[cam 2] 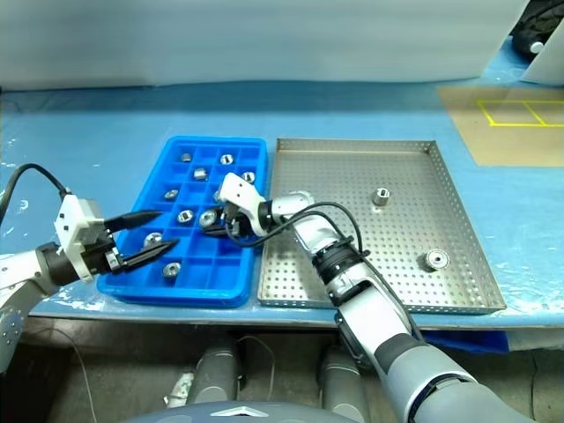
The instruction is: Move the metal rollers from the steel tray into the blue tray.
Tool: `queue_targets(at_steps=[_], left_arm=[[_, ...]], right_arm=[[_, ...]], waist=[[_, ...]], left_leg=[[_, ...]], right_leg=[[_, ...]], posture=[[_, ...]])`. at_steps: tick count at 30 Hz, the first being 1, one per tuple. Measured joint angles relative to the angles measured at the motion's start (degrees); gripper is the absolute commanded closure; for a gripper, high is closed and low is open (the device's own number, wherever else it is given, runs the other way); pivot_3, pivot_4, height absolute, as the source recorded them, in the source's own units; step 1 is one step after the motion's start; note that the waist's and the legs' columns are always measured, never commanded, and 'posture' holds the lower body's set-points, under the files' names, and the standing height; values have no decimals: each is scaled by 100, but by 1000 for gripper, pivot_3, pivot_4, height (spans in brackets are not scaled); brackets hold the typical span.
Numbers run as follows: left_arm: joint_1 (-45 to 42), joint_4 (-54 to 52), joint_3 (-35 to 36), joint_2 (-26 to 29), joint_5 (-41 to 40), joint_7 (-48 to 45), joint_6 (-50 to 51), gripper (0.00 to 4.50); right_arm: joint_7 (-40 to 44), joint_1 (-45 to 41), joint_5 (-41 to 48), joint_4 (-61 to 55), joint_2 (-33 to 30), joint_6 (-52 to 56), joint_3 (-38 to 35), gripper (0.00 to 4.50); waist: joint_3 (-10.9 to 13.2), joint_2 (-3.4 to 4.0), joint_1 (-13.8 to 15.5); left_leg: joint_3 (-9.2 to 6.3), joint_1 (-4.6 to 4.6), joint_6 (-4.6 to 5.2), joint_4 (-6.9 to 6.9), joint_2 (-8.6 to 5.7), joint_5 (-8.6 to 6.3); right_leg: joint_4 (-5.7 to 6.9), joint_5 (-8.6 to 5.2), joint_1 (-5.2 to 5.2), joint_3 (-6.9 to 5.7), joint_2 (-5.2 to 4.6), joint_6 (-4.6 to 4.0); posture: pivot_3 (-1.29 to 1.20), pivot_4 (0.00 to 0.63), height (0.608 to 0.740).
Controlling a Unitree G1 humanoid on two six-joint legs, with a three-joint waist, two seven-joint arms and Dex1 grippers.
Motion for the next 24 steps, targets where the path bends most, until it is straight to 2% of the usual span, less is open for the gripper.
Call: queue_targets(at_steps=[10, 11, 16, 24], left_arm=[[164, -188, 106, 1, -116, 153, 70, 823], [160, -188, 106, 1, -123, 155, 70, 823], [39, -142, 86, 7, -135, 125, 70, 823], [-585, 191, -306, 17, -115, -22, 58, 823]], right_arm=[[110, -54, -199, 309, 257, -251, 69, 2830], [102, -54, -219, 329, 257, -316, 68, 2100], [-17, -70, -243, 380, 243, -372, 34, 570], [-303, -148, -160, 307, 1, -194, -346, 570]], waist=[[0, 0, 115], [0, 0, 115], [0, 0, 113], [0, 0, 105]], left_leg=[[-4, -1, -3, -11, 1, 2], [-4, -1, -4, -11, 1, 2], [-4, 0, -7, -11, 1, 4], [-4, -2, -18, -10, -1, 11]], right_leg=[[-2, -2, -3, 3, 1, -2], [-2, -2, -3, 3, 1, -2], [0, -2, -3, 4, 1, -2], [1, -2, -3, 4, 1, -3]], posture=[[266, 150, 740], [262, 150, 740], [239, 150, 740], [91, 150, 740]])
